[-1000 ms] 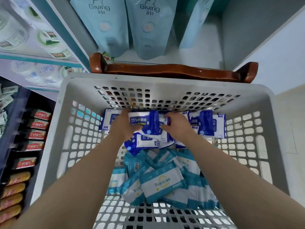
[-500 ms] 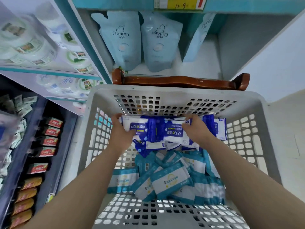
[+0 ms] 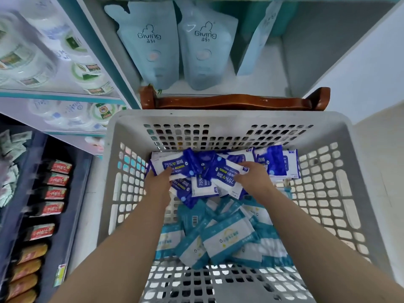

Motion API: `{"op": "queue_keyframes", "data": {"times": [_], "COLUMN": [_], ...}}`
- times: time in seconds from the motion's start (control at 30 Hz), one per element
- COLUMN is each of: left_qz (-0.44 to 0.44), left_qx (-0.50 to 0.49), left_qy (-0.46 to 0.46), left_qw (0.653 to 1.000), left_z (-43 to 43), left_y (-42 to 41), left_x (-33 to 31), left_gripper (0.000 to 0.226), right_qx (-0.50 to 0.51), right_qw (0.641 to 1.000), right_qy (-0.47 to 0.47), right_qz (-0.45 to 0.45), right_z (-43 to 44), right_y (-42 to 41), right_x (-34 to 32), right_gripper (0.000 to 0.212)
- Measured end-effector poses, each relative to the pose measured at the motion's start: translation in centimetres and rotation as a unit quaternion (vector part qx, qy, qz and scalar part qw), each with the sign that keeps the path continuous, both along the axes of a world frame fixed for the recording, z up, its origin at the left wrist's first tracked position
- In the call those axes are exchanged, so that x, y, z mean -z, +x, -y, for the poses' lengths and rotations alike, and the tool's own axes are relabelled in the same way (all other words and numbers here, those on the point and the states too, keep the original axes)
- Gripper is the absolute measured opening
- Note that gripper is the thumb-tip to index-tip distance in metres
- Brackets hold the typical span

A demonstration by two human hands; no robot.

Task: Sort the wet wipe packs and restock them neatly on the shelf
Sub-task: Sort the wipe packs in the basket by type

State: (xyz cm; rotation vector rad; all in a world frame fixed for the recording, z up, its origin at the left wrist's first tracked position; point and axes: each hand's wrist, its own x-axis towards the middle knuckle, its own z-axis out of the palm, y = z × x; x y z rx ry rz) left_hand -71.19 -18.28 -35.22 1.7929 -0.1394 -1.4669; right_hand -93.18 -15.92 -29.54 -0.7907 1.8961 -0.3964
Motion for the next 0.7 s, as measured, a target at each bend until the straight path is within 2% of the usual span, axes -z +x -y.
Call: {"op": "queue_keyframes", "data": {"times": [0.23,0.33,0.43,0.57,0.7], "left_qz": [0.005,0.067,0.141,0.258,0.243], "left_qx": [-0.026,0.022,0.078,0.178,0.182], "left_qy": [0.001,-0.014,-0.019,0.001,-0.002], "left_qw": [1.000,0.997,0.987,0.949,0.953], "left_z": [0.8,0.4,0.1,-1.0,-1.3], "left_y": [0.3,0.6,0.9,0.3,0.2], "left_x": [0.5,0.5,0.7,1.0,1.8], "left_gripper": [0.027,0.026,0.027,0.044,0.063], "right_qx": [0.058,0.056,0.031,0.027,0.026], "right_qw": [0.998,0.998,0.999,0.999,0.998], "right_qy": [0.022,0.020,0.021,0.042,0.063], "right_qz": [0.027,0.032,-0.010,-0.013,0.017], "right_z": [-0.5,-0.4,-0.5,-0.7,-0.8], "right_y": [1.4,2.3,2.7,3.4,4.4], "right_x": [1.4,1.5,1.9,2.6,3.1], "right_gripper": [0.033,0.034,0.038,0.026,0.015]}}
